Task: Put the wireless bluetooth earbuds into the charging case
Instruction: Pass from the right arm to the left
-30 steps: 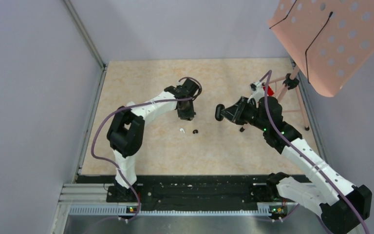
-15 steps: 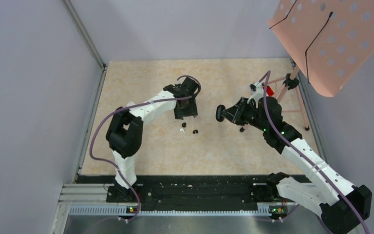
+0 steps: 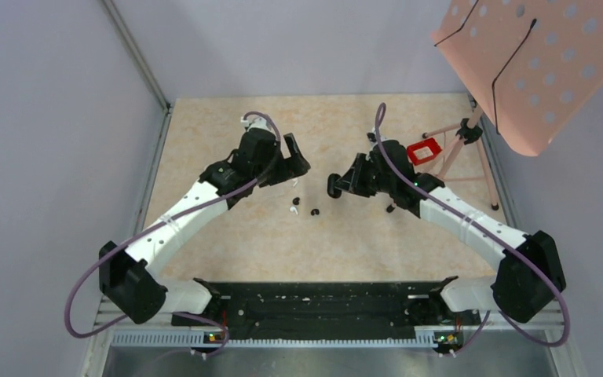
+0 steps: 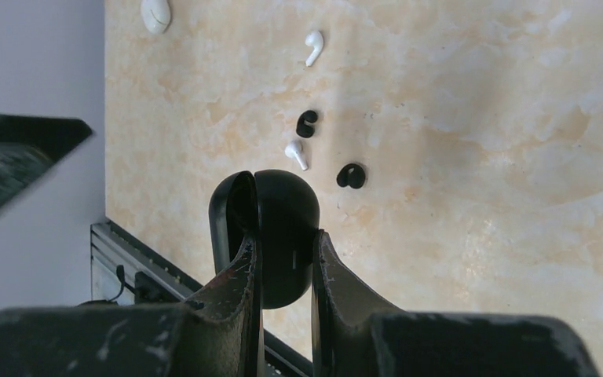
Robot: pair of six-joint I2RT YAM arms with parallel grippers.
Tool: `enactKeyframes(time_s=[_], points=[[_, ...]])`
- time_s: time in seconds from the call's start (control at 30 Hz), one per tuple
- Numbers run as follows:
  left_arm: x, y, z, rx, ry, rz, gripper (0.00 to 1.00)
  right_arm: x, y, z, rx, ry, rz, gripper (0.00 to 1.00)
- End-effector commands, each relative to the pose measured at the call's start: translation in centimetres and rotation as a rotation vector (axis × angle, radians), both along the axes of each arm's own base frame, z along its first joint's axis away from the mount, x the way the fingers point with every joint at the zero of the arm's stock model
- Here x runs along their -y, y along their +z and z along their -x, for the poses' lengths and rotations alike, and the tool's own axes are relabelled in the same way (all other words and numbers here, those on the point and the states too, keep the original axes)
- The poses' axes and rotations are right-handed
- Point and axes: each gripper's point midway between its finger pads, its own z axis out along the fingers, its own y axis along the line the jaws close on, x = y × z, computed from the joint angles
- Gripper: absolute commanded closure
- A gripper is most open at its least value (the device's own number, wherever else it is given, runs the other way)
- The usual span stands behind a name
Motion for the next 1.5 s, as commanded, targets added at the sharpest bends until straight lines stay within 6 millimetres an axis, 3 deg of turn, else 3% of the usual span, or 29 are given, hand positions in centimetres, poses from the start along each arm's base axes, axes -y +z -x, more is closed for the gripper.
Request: enactKeyframes(time_s=[0.0, 0.27, 0.6, 0.77, 1.0, 1.17, 1.47], points=[[4.2, -1.2, 1.0, -0.005, -0.179, 0.165, 0.04, -1.3, 2.8, -1.6, 0.028, -0.037, 0.0, 1.0], [6.7, -0.9, 1.7, 0.003, -0.288, 0.271, 0.06, -2.0, 3.5, -2.0, 0.022, -0.029, -0.009, 1.0], [6.5, -0.6, 1.9, 0.054, -0.3, 0.282, 0.13, -2.2, 3.4, -1.6, 0.031, -0.004, -0.017, 1.0], [6.3, -0.6, 2.5, 0.053, -0.363, 0.255, 0.14, -2.4, 4.4, -0.9, 0.089, 0.062, -0.072, 1.0], [4.9, 1.2, 5.2, 0.061, -0.535, 0.377, 0.06, -2.0, 5.8, 0.2, 0.153, 0.179, -0.129, 1.0], [5.7, 1.5, 6.8, 0.082, -0.631, 0.524, 0.08, -2.6, 6.8, 1.3, 0.186, 0.25, -0.175, 1.0], [6.6, 2.5, 7.1, 0.084, -0.688, 0.627, 0.14, -3.3, 7.0, 2.2, 0.171, 0.303, -0.224, 1.0]])
